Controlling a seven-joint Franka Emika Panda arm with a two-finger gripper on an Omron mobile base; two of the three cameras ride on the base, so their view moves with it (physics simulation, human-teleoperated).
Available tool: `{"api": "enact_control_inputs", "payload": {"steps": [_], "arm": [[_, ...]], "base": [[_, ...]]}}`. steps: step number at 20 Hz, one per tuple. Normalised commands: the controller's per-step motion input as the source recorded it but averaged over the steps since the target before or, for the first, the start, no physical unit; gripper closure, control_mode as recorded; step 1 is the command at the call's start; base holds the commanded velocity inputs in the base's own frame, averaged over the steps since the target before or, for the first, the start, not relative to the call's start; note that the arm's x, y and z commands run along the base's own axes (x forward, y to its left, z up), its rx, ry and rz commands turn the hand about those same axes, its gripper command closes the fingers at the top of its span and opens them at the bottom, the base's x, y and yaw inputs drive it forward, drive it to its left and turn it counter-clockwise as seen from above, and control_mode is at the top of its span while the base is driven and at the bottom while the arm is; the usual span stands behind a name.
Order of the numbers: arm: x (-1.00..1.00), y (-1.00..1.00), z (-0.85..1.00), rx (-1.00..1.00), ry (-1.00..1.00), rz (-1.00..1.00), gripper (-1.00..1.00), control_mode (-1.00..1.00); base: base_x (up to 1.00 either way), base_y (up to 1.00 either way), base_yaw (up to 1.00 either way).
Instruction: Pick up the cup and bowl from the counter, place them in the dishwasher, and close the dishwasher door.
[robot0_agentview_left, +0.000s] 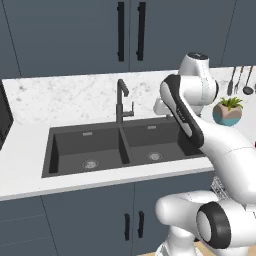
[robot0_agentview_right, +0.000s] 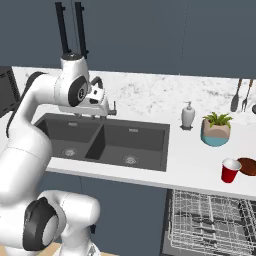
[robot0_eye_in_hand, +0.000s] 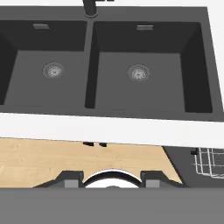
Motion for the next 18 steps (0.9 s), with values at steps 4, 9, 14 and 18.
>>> {"api": "enact_control_inputs", "payload": {"steps": [4, 9, 14, 18], "arm": [[-0.12, 0.00, -0.04, 0.00, 0.01, 0.00, -1.00, -1.00], [-0.44, 0.01, -0.17, -0.02, 0.05, 0.00, -1.00, -1.00], [-0.91, -0.10, -0.29, 0.02, 0.03, -0.09, -1.00, -1.00], [-0.53, -0.77, -0.02, 0.06, -0.02, -0.11, -1.00, -1.00]], "base": [[0.00, 0.00, 0.00], [0.00, 0.00, 0.00], [0.00, 0.00, 0.00], [0.00, 0.00, 0.00]]}}
